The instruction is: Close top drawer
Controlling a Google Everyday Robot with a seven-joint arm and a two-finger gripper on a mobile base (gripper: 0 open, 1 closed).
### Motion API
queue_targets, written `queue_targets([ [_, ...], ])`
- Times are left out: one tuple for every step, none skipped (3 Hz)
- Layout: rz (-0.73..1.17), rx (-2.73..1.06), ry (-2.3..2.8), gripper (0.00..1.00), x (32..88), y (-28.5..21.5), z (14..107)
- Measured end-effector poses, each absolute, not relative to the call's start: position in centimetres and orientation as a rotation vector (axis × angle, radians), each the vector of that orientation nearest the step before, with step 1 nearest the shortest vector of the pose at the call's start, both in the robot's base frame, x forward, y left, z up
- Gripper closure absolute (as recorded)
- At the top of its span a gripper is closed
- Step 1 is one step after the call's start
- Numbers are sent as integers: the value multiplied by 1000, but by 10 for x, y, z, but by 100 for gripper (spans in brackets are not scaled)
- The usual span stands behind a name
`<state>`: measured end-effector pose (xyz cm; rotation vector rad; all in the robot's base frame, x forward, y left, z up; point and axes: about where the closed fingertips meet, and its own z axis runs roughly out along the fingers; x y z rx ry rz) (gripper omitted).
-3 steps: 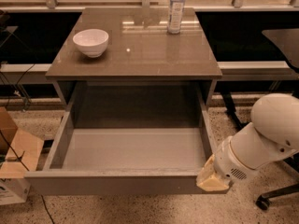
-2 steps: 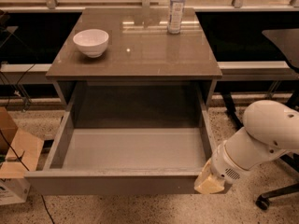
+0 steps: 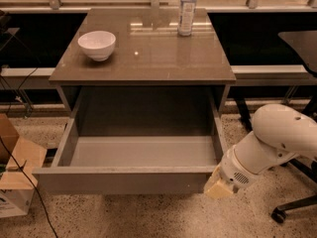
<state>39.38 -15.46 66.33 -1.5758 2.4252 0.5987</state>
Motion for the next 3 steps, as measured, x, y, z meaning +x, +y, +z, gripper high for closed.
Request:
queue_targets([
  [599,-1576,2425,100,394,-155,663],
  [591,-1487,2417,100,399,-153,652],
  [581,-1451,2405,100,403,-154,644],
])
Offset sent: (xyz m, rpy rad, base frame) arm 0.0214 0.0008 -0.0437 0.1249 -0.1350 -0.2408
